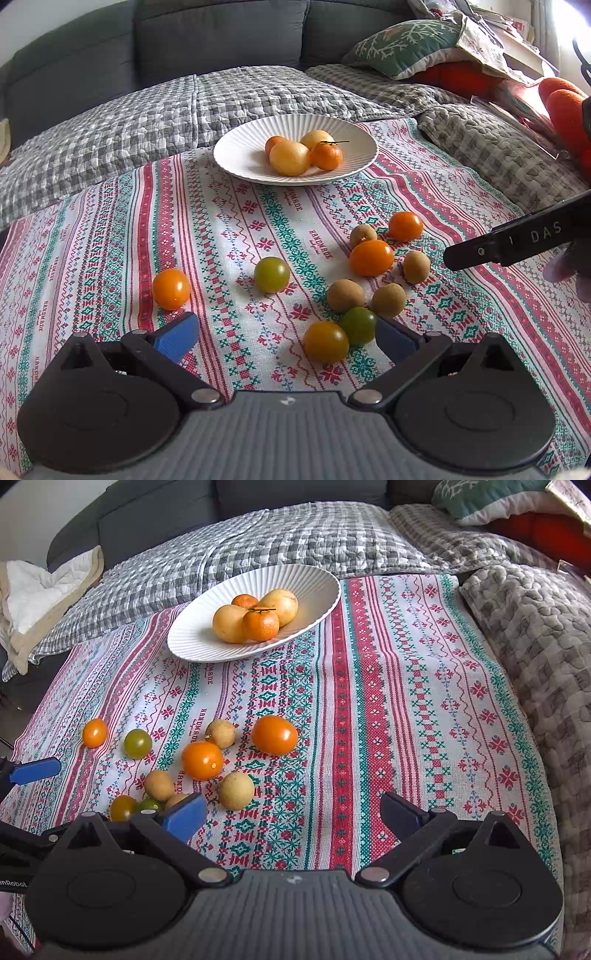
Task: Organize fruits
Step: 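Move both open tools back from the plate to the remaining fruits, then grasp a pale yellow fruit with the right tool while the left grasps a cherry tomato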
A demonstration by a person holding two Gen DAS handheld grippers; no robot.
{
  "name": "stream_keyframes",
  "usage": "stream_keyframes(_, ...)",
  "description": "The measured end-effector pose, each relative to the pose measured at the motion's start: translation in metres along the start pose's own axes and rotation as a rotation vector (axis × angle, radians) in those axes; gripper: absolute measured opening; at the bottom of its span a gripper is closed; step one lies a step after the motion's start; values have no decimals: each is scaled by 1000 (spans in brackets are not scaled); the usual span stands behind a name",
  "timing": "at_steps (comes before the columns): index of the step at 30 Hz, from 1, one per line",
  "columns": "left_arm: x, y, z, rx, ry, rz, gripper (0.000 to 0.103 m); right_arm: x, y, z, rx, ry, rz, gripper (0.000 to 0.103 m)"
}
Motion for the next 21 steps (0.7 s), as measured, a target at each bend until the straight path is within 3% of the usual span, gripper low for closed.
stream_keyframes(2,-1,-1,-6,-23,-25,5,92,-3,-1,1,-13,13,5,98)
stream_keyframes(6,-4,-6,-15,-44,-73,29,71,-8,-3,3,-38,43,18,92)
stream_keyframes(11,-11,-10,-22,-65,-111,52,53,-15,-4,6,-86,91,32,75)
stream_keyframes(15,-15,-14,-27,-91,-111,70,36,-17,-1,9,-106,111,18,66)
stream_keyframes(21,-20,-15,-27,-107,-81,76,26,-24,0,19,-66,110,24,53)
Point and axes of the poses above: each gripper's, at about its wrist camera, not at the fingertips, and x roughly against the way its jaws point, z to its left, y to its top, the point moved 10 cm from there along -x, roughly the way its jaws point, and after that the axes turned 7 degrees about y, right-handed, at the moved point
